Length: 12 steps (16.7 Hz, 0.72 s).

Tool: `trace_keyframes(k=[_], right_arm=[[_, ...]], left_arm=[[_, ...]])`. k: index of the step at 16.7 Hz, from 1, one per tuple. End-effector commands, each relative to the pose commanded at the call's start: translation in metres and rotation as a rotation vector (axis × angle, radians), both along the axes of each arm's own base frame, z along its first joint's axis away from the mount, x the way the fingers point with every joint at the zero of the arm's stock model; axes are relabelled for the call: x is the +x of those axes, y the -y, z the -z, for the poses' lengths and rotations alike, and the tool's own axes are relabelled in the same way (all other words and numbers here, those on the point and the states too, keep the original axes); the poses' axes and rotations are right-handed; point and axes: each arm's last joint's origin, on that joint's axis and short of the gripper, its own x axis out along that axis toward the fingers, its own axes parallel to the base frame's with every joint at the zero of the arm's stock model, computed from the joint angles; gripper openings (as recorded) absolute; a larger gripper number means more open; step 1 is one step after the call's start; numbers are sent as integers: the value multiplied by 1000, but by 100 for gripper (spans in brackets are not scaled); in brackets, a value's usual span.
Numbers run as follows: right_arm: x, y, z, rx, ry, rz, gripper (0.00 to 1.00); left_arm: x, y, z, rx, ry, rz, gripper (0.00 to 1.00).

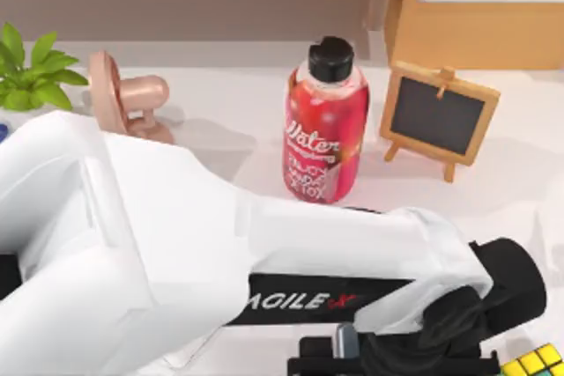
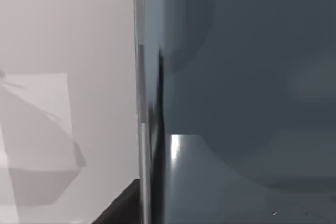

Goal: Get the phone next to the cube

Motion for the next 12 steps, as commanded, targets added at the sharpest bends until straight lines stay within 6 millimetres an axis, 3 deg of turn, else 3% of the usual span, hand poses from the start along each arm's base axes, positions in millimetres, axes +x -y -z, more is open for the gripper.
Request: trace_keyframes(k=[6, 12], right_arm=[[0, 0, 0, 0, 0, 0, 100], [0, 0, 0, 0, 0, 0, 100]], left_arm=[[0, 0, 0, 0, 0, 0, 98], [0, 0, 0, 0, 0, 0, 100]])
